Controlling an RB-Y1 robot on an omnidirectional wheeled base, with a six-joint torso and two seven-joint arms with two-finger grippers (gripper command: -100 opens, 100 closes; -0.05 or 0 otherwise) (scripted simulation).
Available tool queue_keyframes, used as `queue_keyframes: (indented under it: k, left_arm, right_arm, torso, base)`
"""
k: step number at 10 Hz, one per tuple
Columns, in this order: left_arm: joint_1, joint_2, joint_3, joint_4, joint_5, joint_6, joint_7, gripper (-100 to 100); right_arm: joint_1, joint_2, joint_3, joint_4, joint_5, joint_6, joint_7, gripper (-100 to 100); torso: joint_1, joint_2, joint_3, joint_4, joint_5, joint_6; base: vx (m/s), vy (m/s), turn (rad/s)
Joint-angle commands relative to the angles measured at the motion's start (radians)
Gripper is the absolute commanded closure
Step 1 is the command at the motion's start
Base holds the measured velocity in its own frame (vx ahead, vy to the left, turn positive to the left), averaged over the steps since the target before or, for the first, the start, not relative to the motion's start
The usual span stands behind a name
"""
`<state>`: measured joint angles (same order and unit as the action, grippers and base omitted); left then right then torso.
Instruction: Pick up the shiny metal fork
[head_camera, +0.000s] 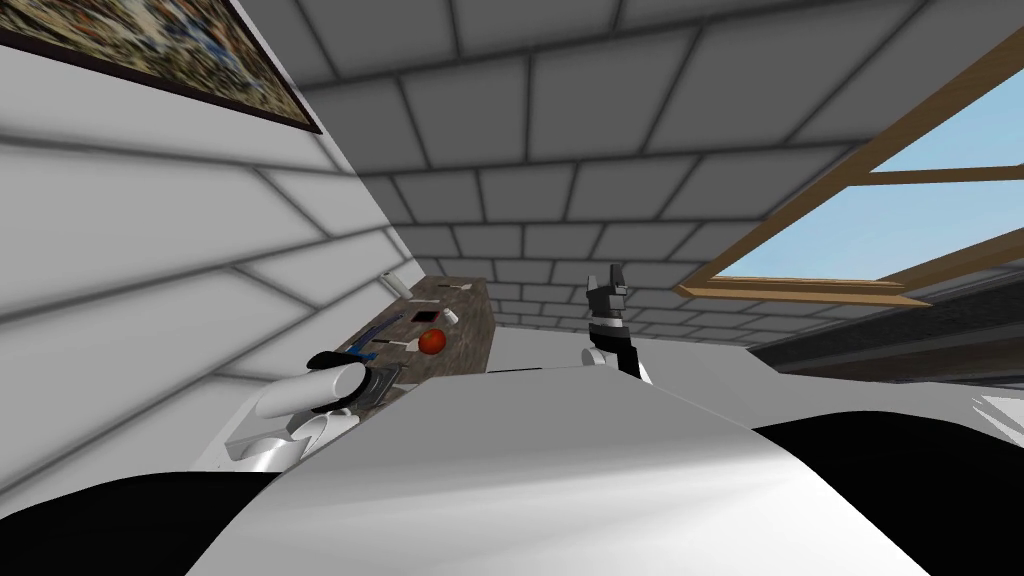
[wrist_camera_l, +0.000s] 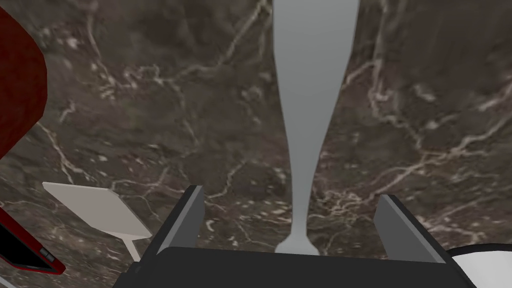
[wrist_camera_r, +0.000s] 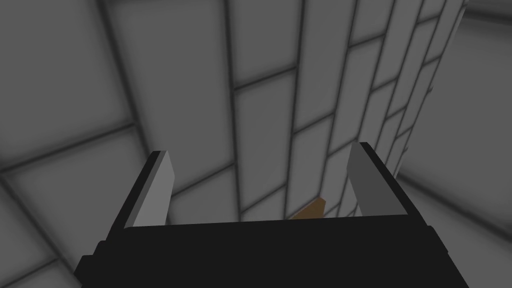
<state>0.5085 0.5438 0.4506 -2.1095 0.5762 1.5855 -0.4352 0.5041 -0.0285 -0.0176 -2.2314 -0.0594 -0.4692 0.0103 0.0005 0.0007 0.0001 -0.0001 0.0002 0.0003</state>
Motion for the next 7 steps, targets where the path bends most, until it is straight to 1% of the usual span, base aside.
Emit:
queue_keyframes:
  k: [1, 5, 6, 7]
  left_arm:
    - [0.0, 0.0, 0.0, 0.0, 0.0, 0.0, 0.0, 100]
    - [0.001, 0.0, 0.001, 0.001, 0.0, 0.002, 0.001, 100]
    - [0.001, 0.0, 0.001, 0.0, 0.0, 0.002, 0.001, 0]
    - [0.004, 0.005, 0.013, -0.028, 0.013, 0.027, 0.003, 100]
  right_arm:
    - [0.0, 0.0, 0.0, 0.0, 0.0, 0.0, 0.0, 0]
    - [0.0, 0.0, 0.0, 0.0, 0.0, 0.0, 0.0, 0]
    - [0.0, 0.0, 0.0, 0.0, 0.0, 0.0, 0.0, 0]
    - [0.0, 0.0, 0.0, 0.0, 0.0, 0.0, 0.0, 0]
  torso:
    - [0.0, 0.0, 0.0, 0.0, 0.0, 0.0]
    - [0.0, -0.001, 0.0, 0.0, 0.0, 0.001]
    - [0.0, -0.001, 0.0, 0.0, 0.0, 0.001]
    - [0.0, -0.001, 0.0, 0.0, 0.0, 0.001]
  base:
    - [0.0, 0.0, 0.0]
    - [0.0, 0.0, 0.0]
    - [0.0, 0.0, 0.0]
    - [0.012, -0.004, 0.047]
